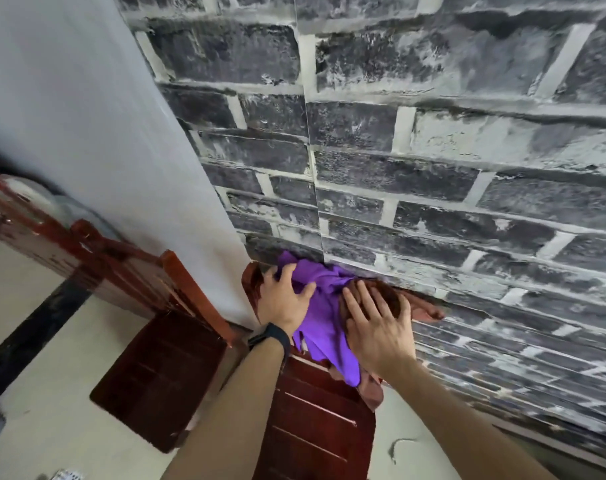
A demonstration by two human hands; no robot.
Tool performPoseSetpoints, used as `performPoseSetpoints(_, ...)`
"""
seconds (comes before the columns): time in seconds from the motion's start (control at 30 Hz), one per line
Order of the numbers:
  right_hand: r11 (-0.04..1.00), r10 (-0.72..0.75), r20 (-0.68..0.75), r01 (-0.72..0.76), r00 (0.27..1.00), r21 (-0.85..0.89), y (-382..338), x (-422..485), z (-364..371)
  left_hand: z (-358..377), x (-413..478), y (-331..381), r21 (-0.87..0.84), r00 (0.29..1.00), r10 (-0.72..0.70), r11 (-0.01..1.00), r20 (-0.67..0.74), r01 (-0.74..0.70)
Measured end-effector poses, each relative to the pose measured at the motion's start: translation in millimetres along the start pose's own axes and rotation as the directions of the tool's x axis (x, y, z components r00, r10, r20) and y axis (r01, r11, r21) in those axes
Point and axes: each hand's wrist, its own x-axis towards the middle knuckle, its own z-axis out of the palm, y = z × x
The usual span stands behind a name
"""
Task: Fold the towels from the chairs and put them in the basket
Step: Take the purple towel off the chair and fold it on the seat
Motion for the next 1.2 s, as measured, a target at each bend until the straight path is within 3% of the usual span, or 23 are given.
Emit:
performPoseSetpoints(0.1, 1.000, -0.022, -0.011, 0.022, 1.000, 0.008, 3.5, -3.0, -3.0, -10.5, 7.5, 3.3, -0.140, 0.991, 0.099, 0.984, -0.088, -0.111)
performPoseSetpoints(0.17, 1.000, -0.004, 0.006, 0.004, 1.000, 0.029, 3.2, -4.9, -5.5, -31.2, 9.1, 5.3, -0.274, 0.987, 0.087, 0.954, -0.134, -0.121)
performPoseSetpoints(0.27, 0.995, 0.065, 0.016, -0.066, 0.998, 0.076, -1.7, -8.2, -12.3, -80.4, 9.6, 8.6, -0.474, 0.982, 0.073, 0.868, -0.175, -0.149)
performPoseSetpoints(0.43, 0.961, 0.256, -0.086, -0.244, 0.963, 0.127, -36.9, -17.6, -52.7, -168.3, -8.5, 10.9, -0.634, 0.954, 0.245, 0.713, -0.175, -0.300)
performPoseSetpoints(0.5, 0.927, 0.316, -0.123, -0.279, 0.941, 0.250, -64.9, -22.5, -81.1, -197.8, -19.2, 10.3, -0.660, 0.936, 0.311, 0.671, -0.164, -0.339)
performPoseSetpoints(0.57, 0.805, 0.355, -0.117, -0.240, 0.927, 0.543, -98.7, -26.2, -120.1, -221.8, -31.2, 8.1, -0.669, 0.915, 0.371, 0.640, -0.160, -0.377)
performPoseSetpoints(0.63, 0.556, 0.382, -0.079, -0.160, 0.921, 0.816, -132.7, -30.8, -162.4, -240.1, -47.1, 4.8, -0.666, 0.891, 0.428, 0.622, -0.153, -0.413)
performPoseSetpoints(0.7, 0.457, 0.409, -0.115, -0.094, 0.905, 0.885, -161.2, -36.2, -197.0, -253.7, -63.1, -0.8, -0.630, 0.857, 0.505, 0.635, -0.102, -0.448)
performPoseSetpoints(0.83, 0.610, 0.446, -0.295, -0.046, 0.845, 0.791, -184.1, -52.5, -236.3, -274.5, -81.3, -30.4, -0.420, 0.800, 0.600, 0.727, 0.002, -0.544)
performPoseSetpoints(0.9, 0.578, 0.426, -0.219, -0.078, 0.878, 0.813, -184.0, -63.7, -243.9, -281.9, -82.4, -50.1, -0.240, 0.782, 0.620, 0.770, 0.062, -0.591)
performPoseSetpoints(1.0, 0.595, 0.264, -0.041, -0.129, 0.964, 0.793, -182.7, -82.9, -246.8, -280.2, -87.7, -73.0, 0.016, 0.757, 0.619, 0.772, 0.207, -0.635)
performPoseSetpoints(1.1, 0.511, 0.214, 0.094, -0.193, 0.972, 0.838, -178.4, -95.0, -244.6, -268.3, -102.4, -85.0, 0.006, 0.763, 0.575, 0.797, 0.295, -0.604)
performPoseSetpoints(1.2, 0.440, 0.229, 0.099, -0.194, 0.968, 0.877, -175.3, -102.6, -240.9, -252.3, -121.8, -93.7, -0.117, 0.787, 0.542, 0.838, 0.295, -0.533)
